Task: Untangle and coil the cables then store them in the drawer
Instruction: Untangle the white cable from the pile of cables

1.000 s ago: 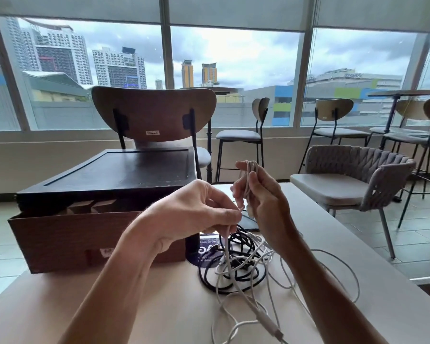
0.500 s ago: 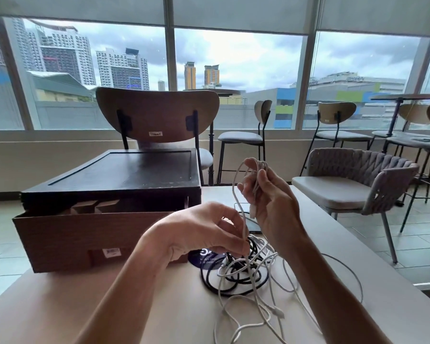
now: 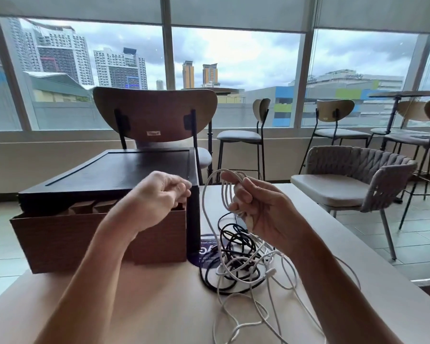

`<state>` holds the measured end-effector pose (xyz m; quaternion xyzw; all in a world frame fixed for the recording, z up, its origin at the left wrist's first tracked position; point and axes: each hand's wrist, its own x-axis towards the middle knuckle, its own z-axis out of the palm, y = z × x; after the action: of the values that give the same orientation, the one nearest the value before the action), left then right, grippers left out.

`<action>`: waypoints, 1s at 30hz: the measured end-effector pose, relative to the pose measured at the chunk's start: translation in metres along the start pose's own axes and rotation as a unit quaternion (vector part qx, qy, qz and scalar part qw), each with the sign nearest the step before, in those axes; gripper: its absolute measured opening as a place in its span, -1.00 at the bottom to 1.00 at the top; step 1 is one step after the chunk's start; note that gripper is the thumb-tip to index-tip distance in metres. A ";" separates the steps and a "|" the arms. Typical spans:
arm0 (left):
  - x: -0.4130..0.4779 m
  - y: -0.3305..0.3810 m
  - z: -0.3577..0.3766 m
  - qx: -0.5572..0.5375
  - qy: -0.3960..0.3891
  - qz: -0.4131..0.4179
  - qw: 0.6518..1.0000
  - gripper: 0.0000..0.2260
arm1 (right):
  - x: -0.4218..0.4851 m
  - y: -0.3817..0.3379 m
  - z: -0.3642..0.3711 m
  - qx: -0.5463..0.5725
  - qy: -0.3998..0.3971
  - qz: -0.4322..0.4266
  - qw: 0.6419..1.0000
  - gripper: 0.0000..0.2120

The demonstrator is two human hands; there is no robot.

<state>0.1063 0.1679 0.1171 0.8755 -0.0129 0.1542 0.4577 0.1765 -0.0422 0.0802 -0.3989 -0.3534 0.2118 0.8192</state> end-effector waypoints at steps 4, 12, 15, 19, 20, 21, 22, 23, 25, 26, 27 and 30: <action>0.000 0.008 0.008 -0.179 0.039 0.054 0.982 -0.80 | 0.001 0.003 -0.002 0.014 -0.028 0.012 0.999 -0.69; 0.004 0.017 0.051 -0.445 0.030 -0.035 0.894 -0.79 | 0.004 0.007 0.001 0.064 -0.048 0.004 0.997 -0.76; 0.006 0.020 0.059 -0.524 0.024 -0.103 0.845 -0.84 | 0.004 0.009 0.001 0.062 -0.041 -0.004 0.997 -0.73; 0.006 0.020 0.063 -0.557 -0.009 -0.145 0.818 -0.83 | 0.003 0.008 -0.003 0.073 -0.040 -0.002 0.997 -0.70; 0.006 0.021 0.062 -0.563 -0.011 -0.146 0.813 -0.83 | 0.003 0.008 -0.003 0.065 -0.036 -0.004 0.997 -0.70; 0.006 0.021 0.062 -0.566 -0.006 -0.145 0.812 -0.82 | 0.003 0.008 -0.004 0.049 -0.029 -0.006 0.998 -0.70; 0.007 0.021 0.063 -0.566 0.004 -0.141 0.812 -0.81 | 0.004 0.008 -0.004 0.027 -0.018 -0.007 0.999 -0.71; 0.007 0.022 0.065 -0.565 0.015 -0.134 0.814 -0.79 | 0.005 0.009 -0.004 0.005 -0.004 -0.008 1.000 -0.71; 0.009 0.024 0.068 -0.562 0.038 -0.113 0.819 -0.74 | 0.007 0.013 -0.001 -0.032 0.021 -0.016 0.999 -0.72; 0.010 0.024 0.070 -0.559 0.049 -0.103 0.821 -0.72 | 0.008 0.015 0.002 -0.046 0.034 -0.025 0.998 -0.71; 0.010 0.024 0.071 -0.551 0.060 -0.096 0.827 -0.71 | 0.009 0.017 0.004 -0.061 0.048 -0.034 0.996 -0.71; 0.010 0.022 0.074 -0.512 0.076 -0.068 0.853 -0.72 | 0.011 0.024 0.011 -0.102 0.099 -0.047 0.989 -0.77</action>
<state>0.1318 0.0966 0.0975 0.5012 0.0046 0.1600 0.8504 0.1745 -0.0157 0.0702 -0.4819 -0.3091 0.0954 0.8143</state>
